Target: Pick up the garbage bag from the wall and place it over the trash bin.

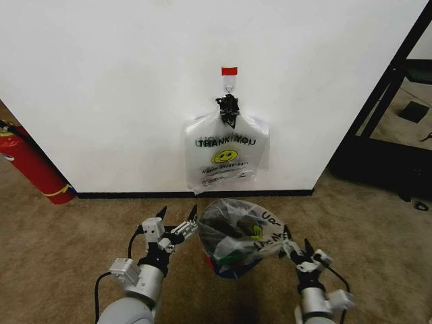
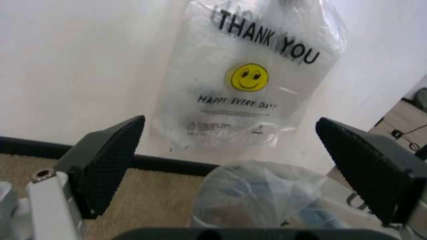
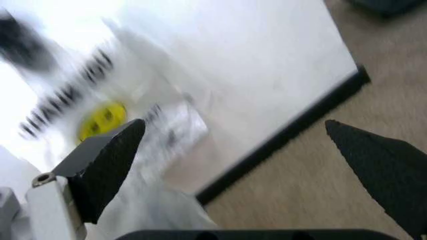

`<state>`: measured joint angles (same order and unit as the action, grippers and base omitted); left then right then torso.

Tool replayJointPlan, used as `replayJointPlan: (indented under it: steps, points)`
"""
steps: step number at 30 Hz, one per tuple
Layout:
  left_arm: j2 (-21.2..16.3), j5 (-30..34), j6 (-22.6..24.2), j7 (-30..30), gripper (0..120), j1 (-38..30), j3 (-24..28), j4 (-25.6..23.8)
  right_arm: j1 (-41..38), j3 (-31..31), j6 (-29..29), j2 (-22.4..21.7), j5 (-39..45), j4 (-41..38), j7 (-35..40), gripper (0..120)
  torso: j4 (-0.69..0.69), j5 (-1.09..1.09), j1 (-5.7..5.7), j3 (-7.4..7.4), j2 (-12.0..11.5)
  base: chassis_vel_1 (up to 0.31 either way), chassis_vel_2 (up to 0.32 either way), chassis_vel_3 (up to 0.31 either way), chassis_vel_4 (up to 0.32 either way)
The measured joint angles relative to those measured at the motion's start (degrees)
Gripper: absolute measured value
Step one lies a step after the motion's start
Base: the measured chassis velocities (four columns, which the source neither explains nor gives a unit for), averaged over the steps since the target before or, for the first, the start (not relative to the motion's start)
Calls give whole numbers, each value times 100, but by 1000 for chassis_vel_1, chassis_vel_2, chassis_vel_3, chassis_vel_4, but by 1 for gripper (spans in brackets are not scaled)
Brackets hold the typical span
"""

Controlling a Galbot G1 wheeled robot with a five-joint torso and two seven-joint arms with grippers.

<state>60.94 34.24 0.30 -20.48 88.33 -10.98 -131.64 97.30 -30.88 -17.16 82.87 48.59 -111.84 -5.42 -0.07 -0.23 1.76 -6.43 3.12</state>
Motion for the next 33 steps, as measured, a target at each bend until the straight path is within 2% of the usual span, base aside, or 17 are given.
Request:
replayJointPlan:
  steps: [7,9,11,13,14,17,18,22,27,33]
  points:
    - [15,-39,4,2,100,0,40,66,297,-473,-137,-54,211,-449,59,100,1,0,0,0,0,0,0,0,0]
    - [15,-145,-33,23,100,-6,36,111,375,-532,-264,-46,-131,-487,90,100,1,0,0,0,0,0,0,0,0]
    - [12,-484,-201,105,100,-18,15,248,497,-580,-805,-26,-1141,-375,109,100,2,0,0,0,0,0,0,0,0]
    - [13,-617,-286,129,100,-24,9,308,541,-583,-956,-16,-1451,-328,142,100,2,0,0,0,0,0,0,0,0]
    - [16,-841,-452,171,100,-37,1,417,627,-585,-1210,11,-1966,-261,243,100,0,1,0,0,0,0,0,0,0]
    - [123,-1625,-1160,290,100,-52,-91,850,939,-490,-1536,145,-3122,-338,1020,100,0,0,0,0,0,0,0,0,0]
    - [123,-1625,-1160,290,100,-52,-91,850,939,-490,-1536,145,-3122,-338,1020,100,0,0,0,0,0,0,0,0,0]
    - [399,-1943,-1748,375,100,223,-318,1017,1328,-164,-1628,273,-4060,-730,1952,100,1,0,0,0,0,0,0,0,0]
    - [528,-2075,-2062,481,100,521,-587,1085,1572,21,-1570,450,-4379,-1111,2114,100,2,-1,0,0,0,0,0,0,0]
    - [468,-1965,-2264,548,100,644,-873,1153,1629,73,-1556,714,-4642,-1186,2013,100,0,-1,0,0,0,0,0,0,0]
